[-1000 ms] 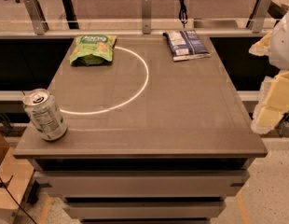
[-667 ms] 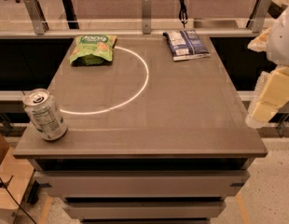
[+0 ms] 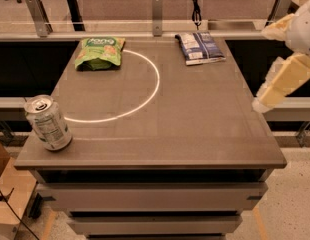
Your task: Pick blue chip bag
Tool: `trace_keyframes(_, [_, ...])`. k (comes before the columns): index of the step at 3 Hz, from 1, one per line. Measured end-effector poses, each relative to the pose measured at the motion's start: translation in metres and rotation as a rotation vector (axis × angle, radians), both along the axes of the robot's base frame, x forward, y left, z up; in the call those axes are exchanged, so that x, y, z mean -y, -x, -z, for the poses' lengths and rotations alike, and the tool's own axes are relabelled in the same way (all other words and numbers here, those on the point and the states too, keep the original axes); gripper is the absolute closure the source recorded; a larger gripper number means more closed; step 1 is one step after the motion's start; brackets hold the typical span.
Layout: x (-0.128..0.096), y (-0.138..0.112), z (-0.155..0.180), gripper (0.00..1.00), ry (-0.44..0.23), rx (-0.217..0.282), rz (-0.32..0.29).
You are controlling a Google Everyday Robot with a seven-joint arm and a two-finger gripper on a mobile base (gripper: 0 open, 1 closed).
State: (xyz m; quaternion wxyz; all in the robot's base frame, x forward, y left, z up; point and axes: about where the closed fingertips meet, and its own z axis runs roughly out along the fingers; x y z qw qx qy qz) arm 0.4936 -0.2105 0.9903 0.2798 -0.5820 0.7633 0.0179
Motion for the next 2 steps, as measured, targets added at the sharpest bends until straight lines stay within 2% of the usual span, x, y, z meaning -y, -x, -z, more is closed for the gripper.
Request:
trace_keyframes(1, [0.008, -0.031, -0.001, 0.00, -0.124, 0.035, 0.017])
trace_keyframes(2, [0.024, -0.061, 0.003, 0.00, -0.238, 0.048, 0.042])
